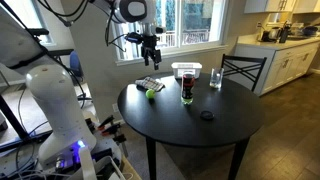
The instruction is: Pick up the tennis ball and put it inside the tennis ball saver on the table
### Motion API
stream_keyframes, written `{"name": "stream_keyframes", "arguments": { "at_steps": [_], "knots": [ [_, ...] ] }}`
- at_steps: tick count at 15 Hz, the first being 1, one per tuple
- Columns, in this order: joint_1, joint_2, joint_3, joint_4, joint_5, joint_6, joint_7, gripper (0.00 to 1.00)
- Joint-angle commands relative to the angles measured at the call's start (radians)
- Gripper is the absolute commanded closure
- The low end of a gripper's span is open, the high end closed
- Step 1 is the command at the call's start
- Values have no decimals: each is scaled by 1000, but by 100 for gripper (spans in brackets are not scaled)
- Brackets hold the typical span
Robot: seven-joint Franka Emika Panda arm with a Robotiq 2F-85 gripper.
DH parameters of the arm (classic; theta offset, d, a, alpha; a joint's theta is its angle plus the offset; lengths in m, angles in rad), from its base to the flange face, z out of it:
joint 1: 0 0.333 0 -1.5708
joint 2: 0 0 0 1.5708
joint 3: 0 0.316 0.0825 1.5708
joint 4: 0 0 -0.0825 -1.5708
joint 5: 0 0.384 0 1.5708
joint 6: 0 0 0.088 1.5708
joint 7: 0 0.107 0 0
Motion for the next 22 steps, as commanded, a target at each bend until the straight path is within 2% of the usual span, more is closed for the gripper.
{"name": "stream_keyframes", "arguments": {
  "at_steps": [1, 8, 12, 17, 22],
  "knots": [
    [-10, 0, 9, 2, 5, -2, -4, 0],
    [-10, 0, 9, 2, 5, -2, -4, 0],
    [15, 104, 22, 40, 21, 46, -13, 0],
    [34, 274, 29, 84, 36, 212, -28, 0],
    [63, 426, 55, 133, 132, 371, -66, 0]
  ]
}}
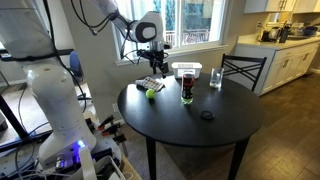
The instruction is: Pick up the tennis ball and put it inside the tennis ball saver on the table
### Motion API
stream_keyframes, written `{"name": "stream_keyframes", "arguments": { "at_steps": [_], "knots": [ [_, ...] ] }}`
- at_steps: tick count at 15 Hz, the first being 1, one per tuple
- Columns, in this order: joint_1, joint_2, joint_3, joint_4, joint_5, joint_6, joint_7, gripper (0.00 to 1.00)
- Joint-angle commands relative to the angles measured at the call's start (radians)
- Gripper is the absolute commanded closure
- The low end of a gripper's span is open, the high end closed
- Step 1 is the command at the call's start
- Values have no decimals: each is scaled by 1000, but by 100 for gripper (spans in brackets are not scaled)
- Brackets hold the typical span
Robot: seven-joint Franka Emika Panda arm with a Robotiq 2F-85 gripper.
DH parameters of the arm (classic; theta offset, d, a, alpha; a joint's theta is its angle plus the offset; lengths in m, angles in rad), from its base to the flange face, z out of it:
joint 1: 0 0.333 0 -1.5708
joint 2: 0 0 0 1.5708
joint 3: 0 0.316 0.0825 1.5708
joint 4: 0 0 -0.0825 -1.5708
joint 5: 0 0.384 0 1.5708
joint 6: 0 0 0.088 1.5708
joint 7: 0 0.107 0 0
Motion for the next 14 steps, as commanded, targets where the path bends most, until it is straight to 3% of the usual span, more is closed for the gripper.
{"name": "stream_keyframes", "arguments": {
  "at_steps": [1, 6, 14],
  "knots": [
    [23, 105, 30, 43, 106, 98, -77, 0],
    [43, 239, 96, 115, 161, 158, -121, 0],
    [7, 386, 193, 216, 285, 91, -239, 0]
  ]
}}
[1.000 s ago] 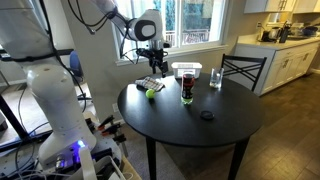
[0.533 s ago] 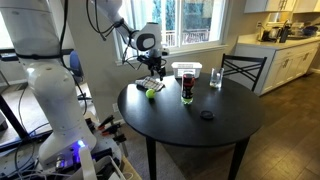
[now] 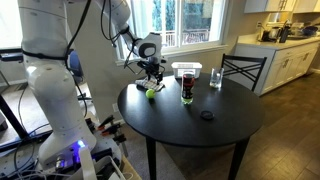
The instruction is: Pick up the tennis ball and put it inside the tennis ball saver on the table
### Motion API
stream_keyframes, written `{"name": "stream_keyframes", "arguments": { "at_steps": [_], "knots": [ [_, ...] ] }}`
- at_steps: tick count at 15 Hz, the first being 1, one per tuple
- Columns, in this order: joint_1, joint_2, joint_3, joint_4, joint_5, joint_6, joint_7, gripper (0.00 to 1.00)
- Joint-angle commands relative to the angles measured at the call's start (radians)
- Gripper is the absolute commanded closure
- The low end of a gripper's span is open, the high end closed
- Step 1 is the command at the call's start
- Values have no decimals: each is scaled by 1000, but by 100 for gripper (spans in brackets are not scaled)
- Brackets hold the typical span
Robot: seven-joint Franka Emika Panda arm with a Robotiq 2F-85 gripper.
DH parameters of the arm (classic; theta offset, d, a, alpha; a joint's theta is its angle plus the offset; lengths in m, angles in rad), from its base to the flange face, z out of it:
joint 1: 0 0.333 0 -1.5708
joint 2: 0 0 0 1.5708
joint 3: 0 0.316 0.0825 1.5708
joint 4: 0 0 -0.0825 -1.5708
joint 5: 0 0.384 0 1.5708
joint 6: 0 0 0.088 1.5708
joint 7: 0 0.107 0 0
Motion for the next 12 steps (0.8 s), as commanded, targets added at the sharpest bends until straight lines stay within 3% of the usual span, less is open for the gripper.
{"name": "stream_keyframes", "arguments": {
  "at_steps": [1, 7, 12],
  "knots": [
    [-37, 45, 55, 33, 73, -53, -94, 0],
    [-25, 47, 53, 27, 41, -159, -72, 0],
    [-12, 22, 34, 26, -13, -169, -51, 0]
  ]
}}
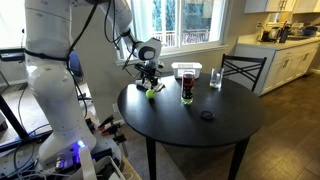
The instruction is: Pick up the tennis ball and put it inside the tennis ball saver on the table
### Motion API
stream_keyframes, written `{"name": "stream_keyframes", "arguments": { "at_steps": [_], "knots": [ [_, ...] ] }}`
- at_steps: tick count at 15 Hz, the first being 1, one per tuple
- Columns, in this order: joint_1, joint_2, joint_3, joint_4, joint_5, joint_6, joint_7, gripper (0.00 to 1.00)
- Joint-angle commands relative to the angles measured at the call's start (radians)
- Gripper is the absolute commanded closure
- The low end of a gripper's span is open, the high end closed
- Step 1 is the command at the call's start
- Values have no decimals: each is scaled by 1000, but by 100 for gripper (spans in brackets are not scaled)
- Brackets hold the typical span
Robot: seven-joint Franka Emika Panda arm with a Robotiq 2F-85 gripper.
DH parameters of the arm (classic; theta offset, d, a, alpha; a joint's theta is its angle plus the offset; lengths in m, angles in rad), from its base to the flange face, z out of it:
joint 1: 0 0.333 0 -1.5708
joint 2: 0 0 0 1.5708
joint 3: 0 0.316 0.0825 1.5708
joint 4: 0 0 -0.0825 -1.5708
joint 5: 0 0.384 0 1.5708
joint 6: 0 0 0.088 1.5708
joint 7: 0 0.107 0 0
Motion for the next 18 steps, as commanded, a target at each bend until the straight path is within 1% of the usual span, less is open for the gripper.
{"name": "stream_keyframes", "arguments": {
  "at_steps": [1, 5, 9, 12, 14, 15, 18],
  "knots": [
    [8, -46, -18, -10, -61, -33, 12, 0],
    [11, -78, -25, -23, -115, -75, 15, 0],
    [4, -67, -16, -31, -90, -58, -16, 0],
    [-8, -46, -13, -24, -62, -80, -27, 0],
    [-10, -37, -14, -22, -61, -85, -24, 0],
    [3, -30, -19, -7, -85, -69, 1, 0],
    [3, -23, -19, -2, -85, -69, 2, 0]
  ]
}}
